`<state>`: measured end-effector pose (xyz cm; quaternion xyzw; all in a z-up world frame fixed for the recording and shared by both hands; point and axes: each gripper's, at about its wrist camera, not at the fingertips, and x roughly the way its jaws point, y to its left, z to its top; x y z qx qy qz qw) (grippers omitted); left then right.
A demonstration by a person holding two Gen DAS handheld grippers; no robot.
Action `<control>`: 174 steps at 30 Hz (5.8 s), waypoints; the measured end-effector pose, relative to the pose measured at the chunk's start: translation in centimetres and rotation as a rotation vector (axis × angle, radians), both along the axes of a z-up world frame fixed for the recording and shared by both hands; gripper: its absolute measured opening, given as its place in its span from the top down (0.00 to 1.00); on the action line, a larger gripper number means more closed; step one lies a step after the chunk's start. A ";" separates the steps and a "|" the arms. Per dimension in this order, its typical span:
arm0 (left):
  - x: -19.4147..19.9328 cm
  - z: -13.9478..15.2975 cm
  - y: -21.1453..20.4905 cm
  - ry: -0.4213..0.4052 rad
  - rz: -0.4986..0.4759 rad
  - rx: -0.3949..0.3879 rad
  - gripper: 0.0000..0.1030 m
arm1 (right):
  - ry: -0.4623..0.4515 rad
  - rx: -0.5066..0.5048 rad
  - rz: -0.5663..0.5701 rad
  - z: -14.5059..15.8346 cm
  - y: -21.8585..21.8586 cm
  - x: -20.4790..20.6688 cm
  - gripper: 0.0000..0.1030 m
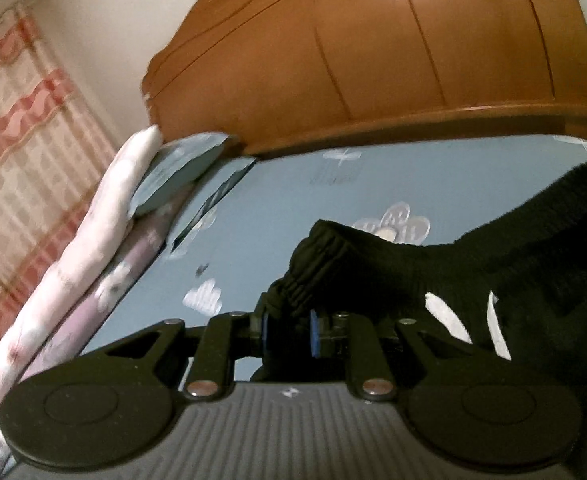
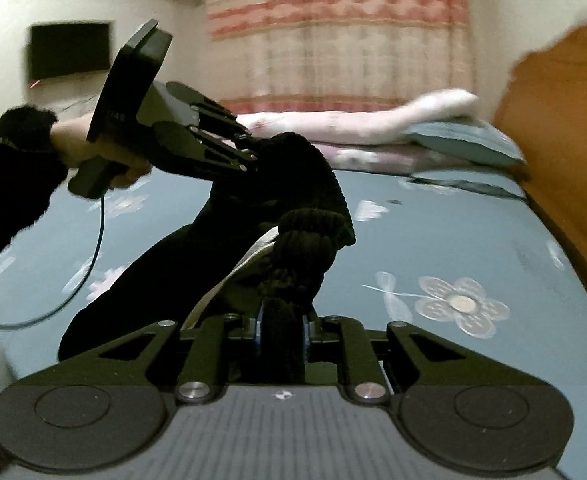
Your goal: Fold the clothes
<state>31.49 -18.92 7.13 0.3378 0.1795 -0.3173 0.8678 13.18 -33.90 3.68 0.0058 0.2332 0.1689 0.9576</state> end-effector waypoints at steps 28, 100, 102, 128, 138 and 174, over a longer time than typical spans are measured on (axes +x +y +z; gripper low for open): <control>3.3 -13.1 -24.2 0.127 -0.216 0.070 0.80 | 0.228 0.190 -0.647 -13.3 -13.0 -1.8 0.81; -11.3 -9.8 11.5 0.342 0.142 -0.238 0.93 | 0.285 0.107 -0.272 -11.8 3.7 -1.2 0.30; -10.1 -9.0 11.9 0.318 0.175 -0.240 0.93 | 0.283 0.109 -0.266 -11.8 3.9 -1.1 0.30; -2.9 -11.6 16.1 0.540 0.365 -0.455 0.32 | 0.307 0.111 -0.265 -12.6 3.5 -0.2 0.30; -7.6 -16.0 19.6 0.737 0.487 -0.723 0.32 | 0.275 0.123 -0.249 -11.5 3.7 -1.6 0.30; -11.9 -20.3 20.3 0.777 0.309 -1.152 0.64 | 0.271 0.122 -0.160 -11.7 5.0 -2.3 0.27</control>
